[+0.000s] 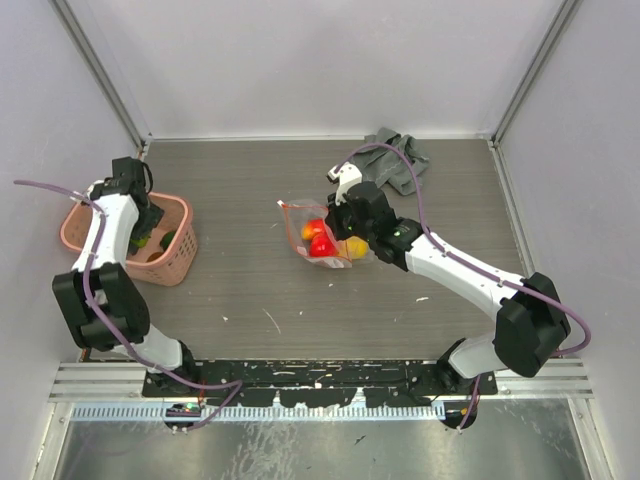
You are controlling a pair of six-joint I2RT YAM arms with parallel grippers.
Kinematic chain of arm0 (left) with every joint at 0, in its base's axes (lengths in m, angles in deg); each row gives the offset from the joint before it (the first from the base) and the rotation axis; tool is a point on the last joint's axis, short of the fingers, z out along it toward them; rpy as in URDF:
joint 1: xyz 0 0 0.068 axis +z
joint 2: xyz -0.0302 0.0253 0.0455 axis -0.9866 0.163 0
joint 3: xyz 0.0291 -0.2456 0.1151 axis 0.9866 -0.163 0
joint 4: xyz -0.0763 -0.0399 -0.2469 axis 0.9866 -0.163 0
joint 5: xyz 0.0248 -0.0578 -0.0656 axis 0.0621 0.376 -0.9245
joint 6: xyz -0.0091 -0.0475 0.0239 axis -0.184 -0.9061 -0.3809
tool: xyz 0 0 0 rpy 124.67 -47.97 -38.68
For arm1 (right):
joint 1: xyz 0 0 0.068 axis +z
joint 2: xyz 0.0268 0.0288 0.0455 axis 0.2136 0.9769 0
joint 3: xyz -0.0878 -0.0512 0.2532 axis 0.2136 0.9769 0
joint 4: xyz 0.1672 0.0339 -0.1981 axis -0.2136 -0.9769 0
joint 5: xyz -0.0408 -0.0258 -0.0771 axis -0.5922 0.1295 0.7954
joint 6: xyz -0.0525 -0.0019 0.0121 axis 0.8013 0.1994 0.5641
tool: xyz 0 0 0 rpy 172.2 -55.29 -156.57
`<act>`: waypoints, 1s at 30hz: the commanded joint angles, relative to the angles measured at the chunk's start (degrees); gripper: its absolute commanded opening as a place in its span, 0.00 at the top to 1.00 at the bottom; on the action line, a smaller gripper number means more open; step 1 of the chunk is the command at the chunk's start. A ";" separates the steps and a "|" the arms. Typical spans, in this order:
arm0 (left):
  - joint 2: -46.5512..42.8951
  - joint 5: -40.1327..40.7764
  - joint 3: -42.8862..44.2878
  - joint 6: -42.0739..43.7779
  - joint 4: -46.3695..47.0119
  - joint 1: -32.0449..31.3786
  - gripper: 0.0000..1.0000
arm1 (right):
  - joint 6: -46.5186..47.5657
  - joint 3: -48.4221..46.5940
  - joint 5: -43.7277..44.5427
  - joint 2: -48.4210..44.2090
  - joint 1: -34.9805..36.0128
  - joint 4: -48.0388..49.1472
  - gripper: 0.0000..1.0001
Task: Place the food in the zip-top bag and seal the zipper
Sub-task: Pick up the fake fruit from the bin.
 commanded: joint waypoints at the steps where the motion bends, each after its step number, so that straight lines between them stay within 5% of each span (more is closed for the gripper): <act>1: -6.40 -1.57 -0.59 2.34 1.30 -1.33 0.57 | 0.02 -2.79 0.61 -1.13 -0.26 1.31 0.99; 16: -22.25 -21.62 -1.04 12.72 5.87 -5.97 0.60 | -0.39 -3.20 -0.06 -1.31 -0.18 1.89 0.99; 30: -32.73 -28.23 -4.67 15.32 14.51 -25.93 0.62 | -0.93 -2.79 -0.82 -2.84 -0.25 2.68 0.99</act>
